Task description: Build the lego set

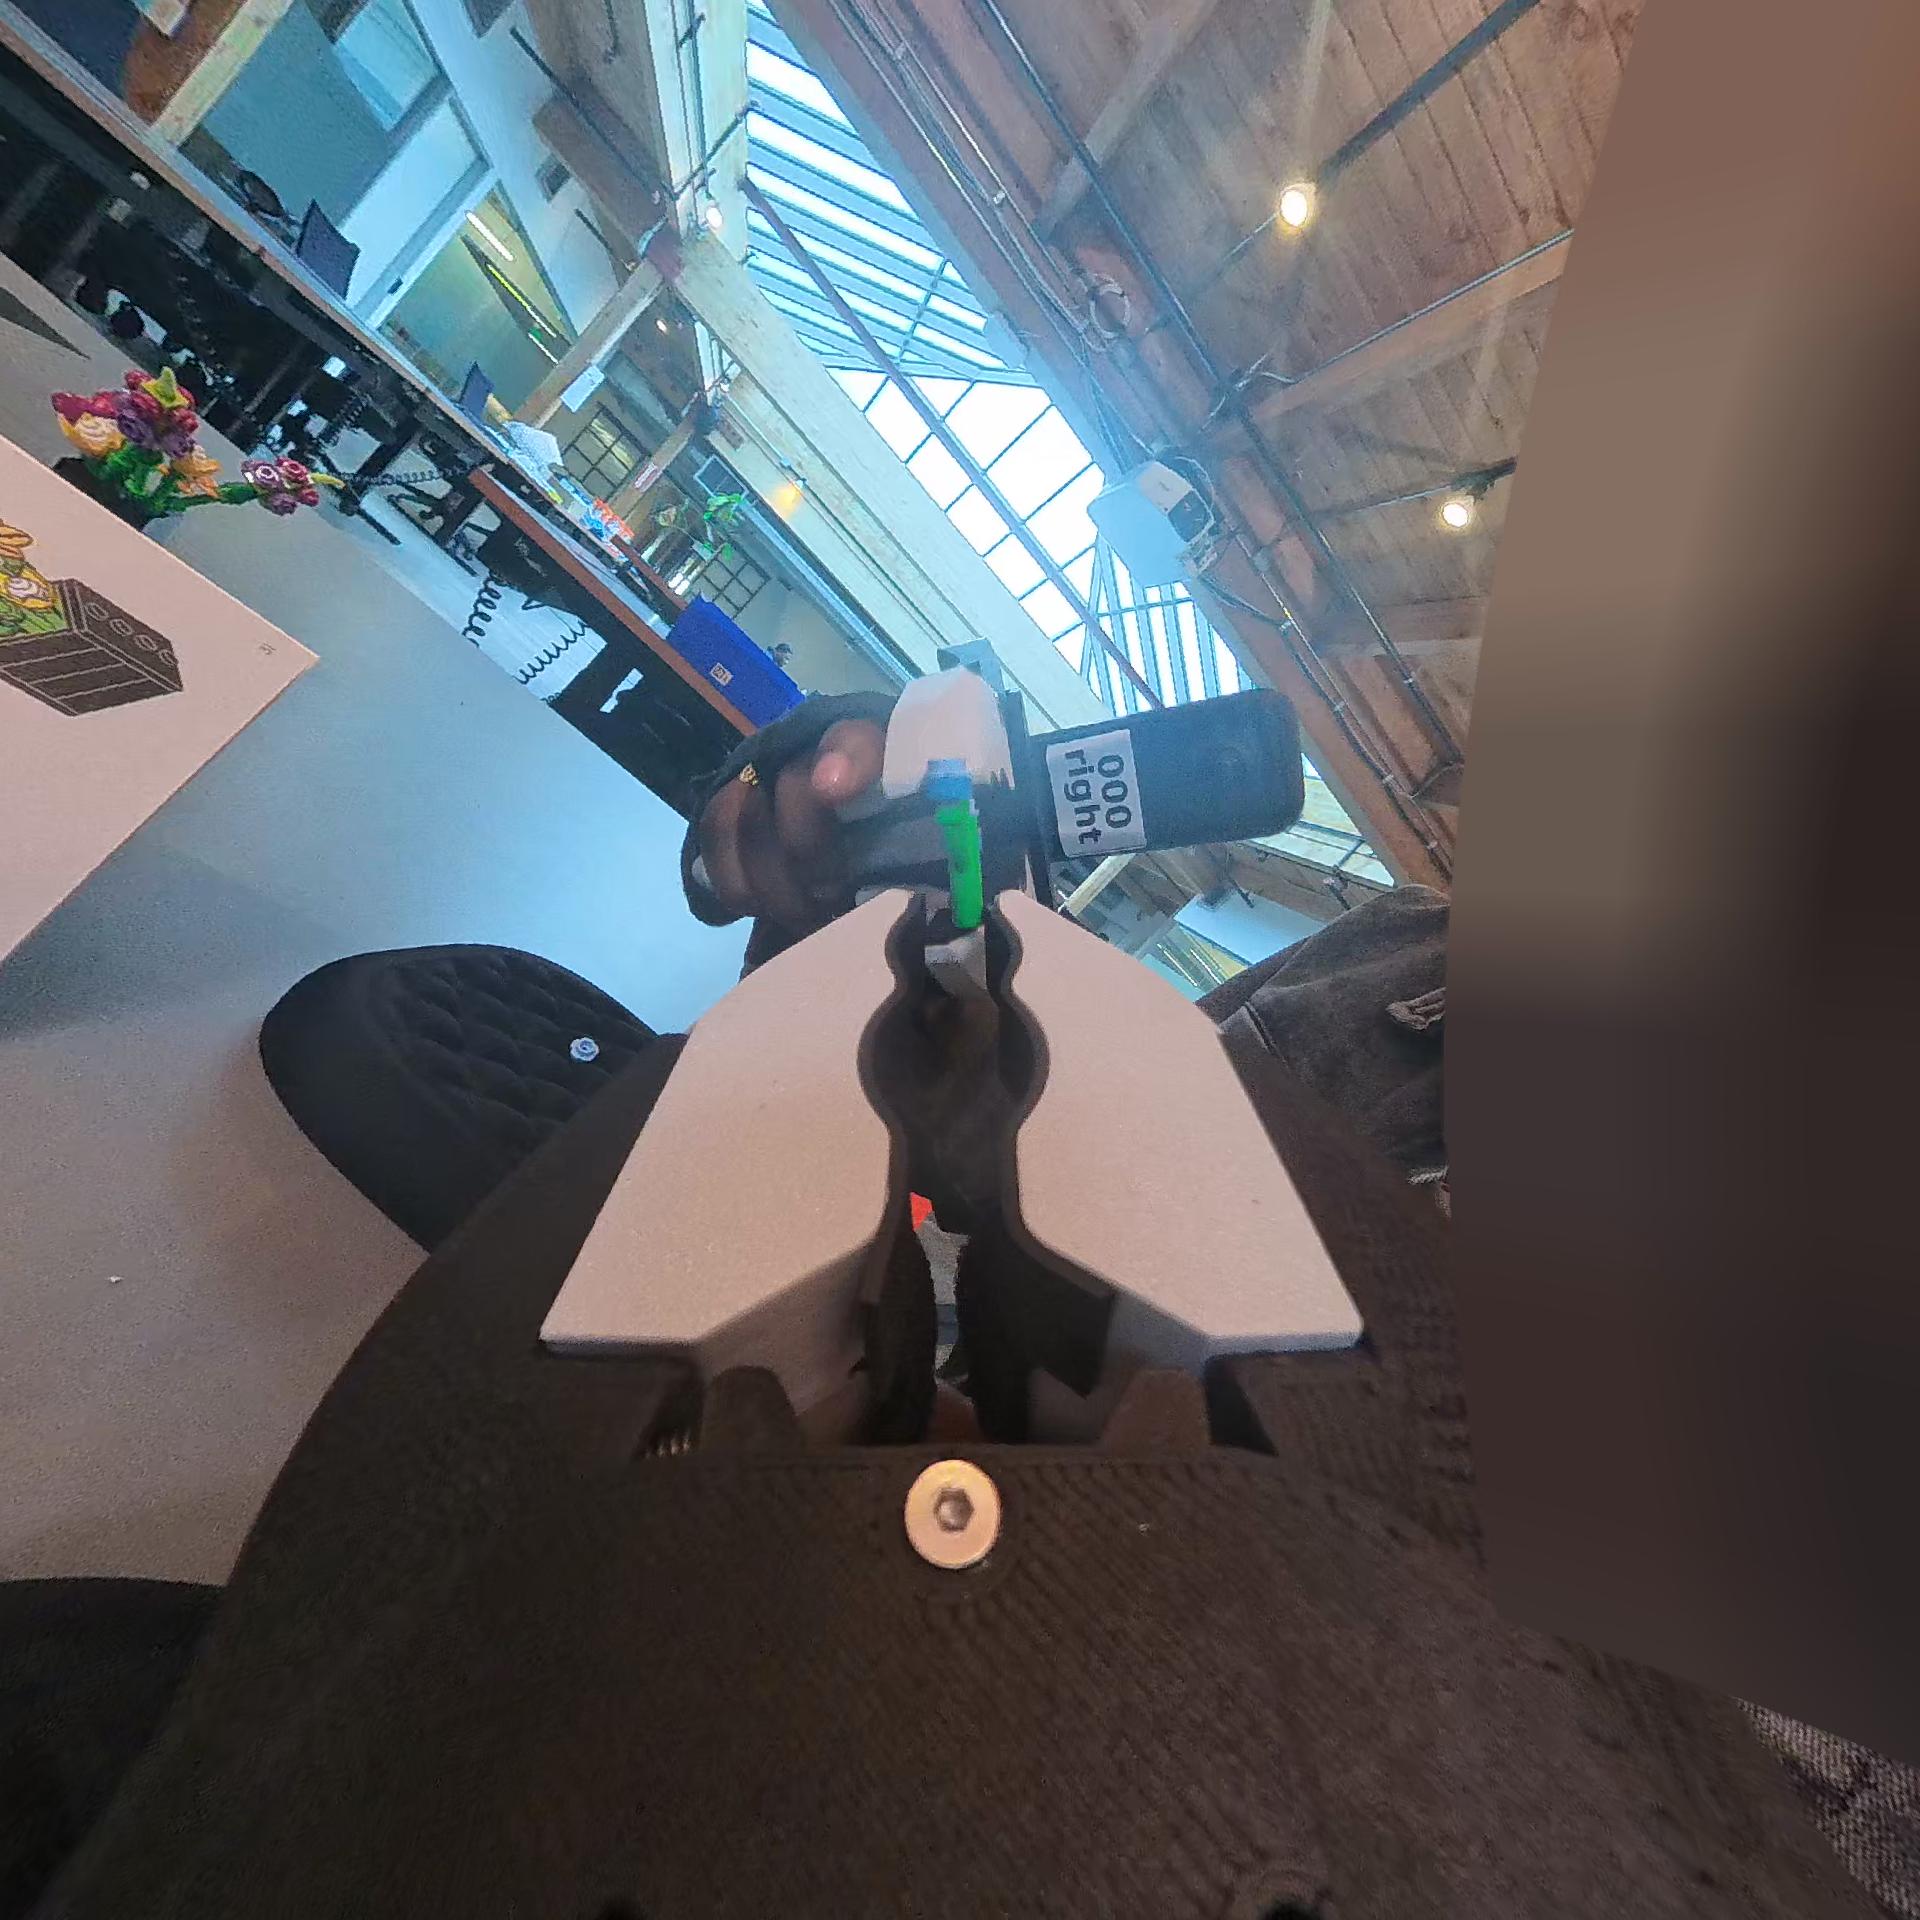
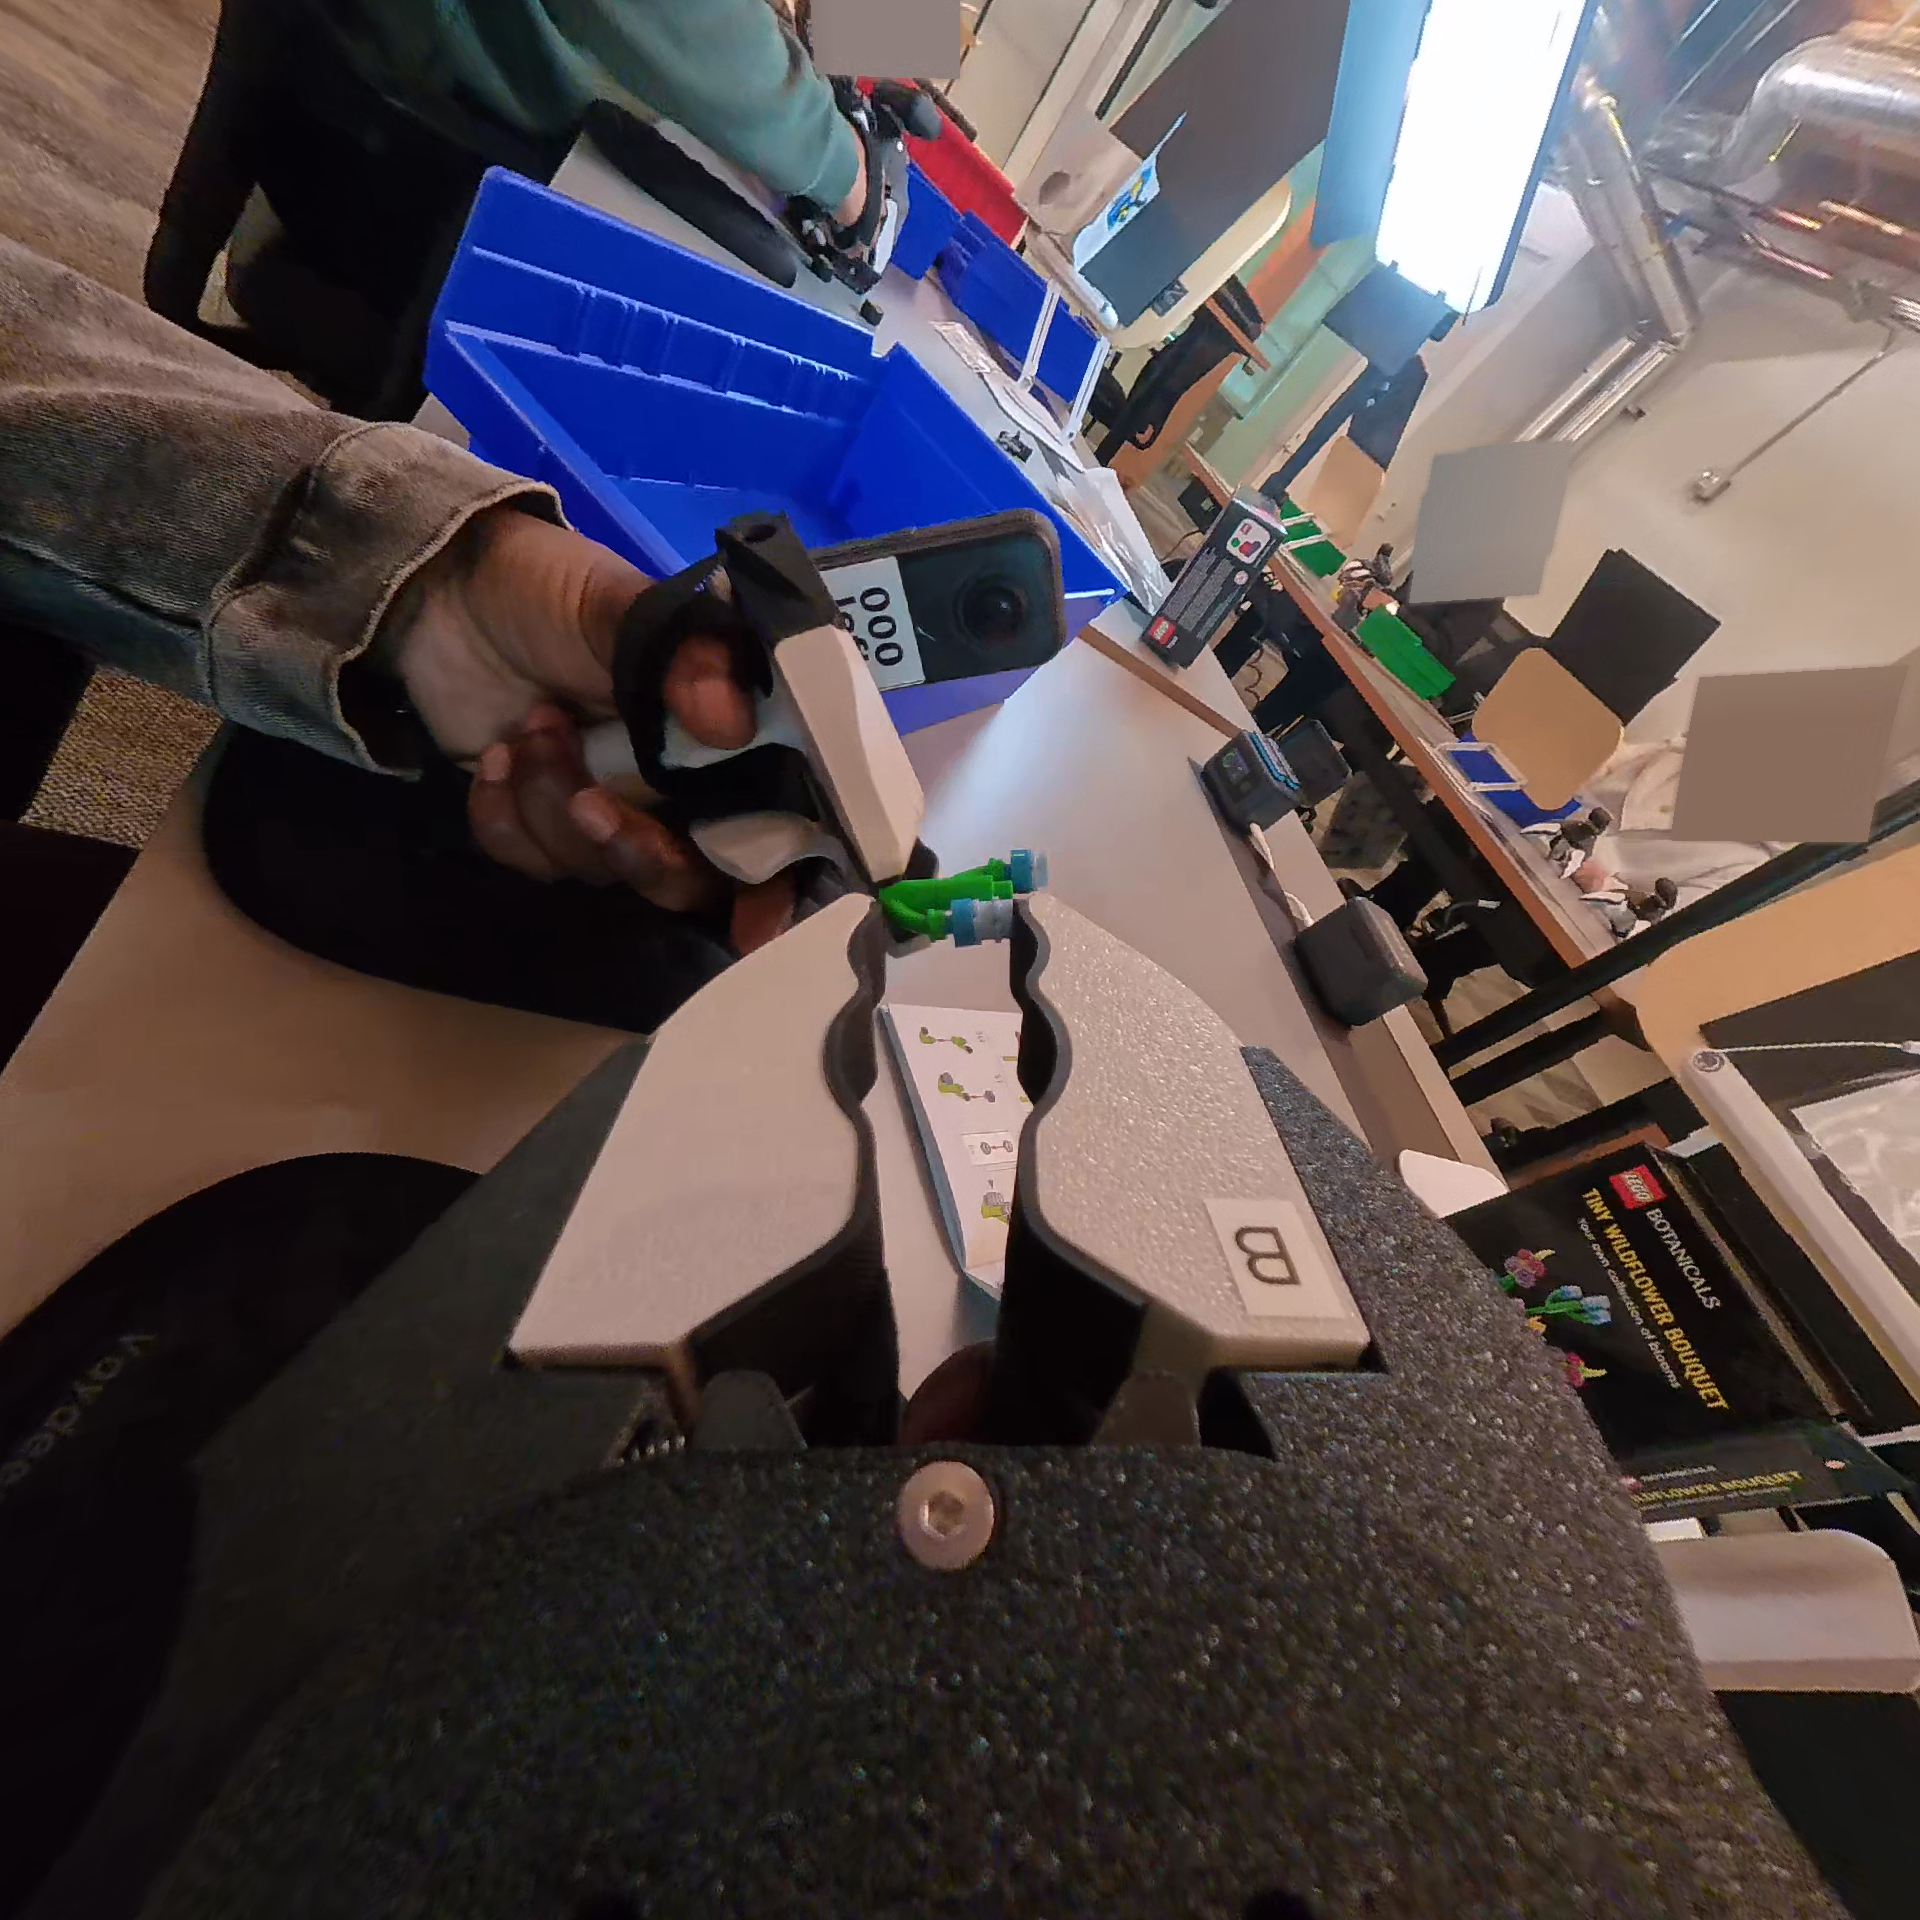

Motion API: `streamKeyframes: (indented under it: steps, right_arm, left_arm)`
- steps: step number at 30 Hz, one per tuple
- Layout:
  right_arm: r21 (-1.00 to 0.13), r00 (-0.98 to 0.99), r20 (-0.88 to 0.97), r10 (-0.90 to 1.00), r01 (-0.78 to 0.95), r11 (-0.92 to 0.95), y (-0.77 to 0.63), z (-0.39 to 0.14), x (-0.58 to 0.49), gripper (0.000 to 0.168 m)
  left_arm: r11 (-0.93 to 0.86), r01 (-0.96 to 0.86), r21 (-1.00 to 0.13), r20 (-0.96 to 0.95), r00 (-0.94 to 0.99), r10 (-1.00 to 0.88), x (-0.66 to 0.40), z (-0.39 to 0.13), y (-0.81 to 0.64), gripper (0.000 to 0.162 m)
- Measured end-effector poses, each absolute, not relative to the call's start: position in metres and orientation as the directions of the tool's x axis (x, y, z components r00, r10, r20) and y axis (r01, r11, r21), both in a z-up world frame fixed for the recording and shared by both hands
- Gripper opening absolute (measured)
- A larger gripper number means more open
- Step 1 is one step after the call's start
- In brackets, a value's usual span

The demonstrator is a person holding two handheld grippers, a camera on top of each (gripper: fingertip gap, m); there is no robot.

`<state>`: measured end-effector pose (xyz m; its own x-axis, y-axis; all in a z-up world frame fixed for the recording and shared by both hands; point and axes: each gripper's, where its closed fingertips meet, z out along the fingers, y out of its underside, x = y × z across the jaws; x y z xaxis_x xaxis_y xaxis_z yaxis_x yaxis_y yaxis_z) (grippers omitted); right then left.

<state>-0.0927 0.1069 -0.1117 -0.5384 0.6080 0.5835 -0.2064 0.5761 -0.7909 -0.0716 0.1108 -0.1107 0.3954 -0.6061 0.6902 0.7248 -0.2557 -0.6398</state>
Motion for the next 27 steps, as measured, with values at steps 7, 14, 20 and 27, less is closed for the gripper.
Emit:
streamKeyframes:
  steps: [7, 14, 20, 27]
  right_arm:
    - [-0.795, -0.532, 0.577, 0.620, -0.192, 0.576, 0.106, -0.113, -0.097, 0.027]
    - [-0.789, -0.534, 0.544, 0.647, -0.062, 0.611, 0.120, -0.113, -0.097, 0.038]
    - [-0.985, -0.428, -0.014, 0.904, 0.159, 0.060, 0.129, -0.078, -0.103, 0.018]
    - [-0.921, -0.244, -0.388, 0.889, 0.074, -0.382, 0.122, -0.089, -0.126, 0.018]
  left_arm:
    - [-0.214, 0.725, -0.655, 0.673, 0.430, -0.602, -0.074, -0.110, 0.110, 0.006]
    - [-0.041, 0.649, -0.760, 0.619, 0.703, -0.350, -0.101, -0.120, 0.122, 0.006]
    - [-0.055, -0.030, -0.998, -0.039, 0.984, 0.174, -0.132, -0.123, 0.122, 0.006]
    - [-0.353, -0.615, -0.705, -0.706, 0.568, 0.422, -0.143, -0.103, 0.120, 0.006]
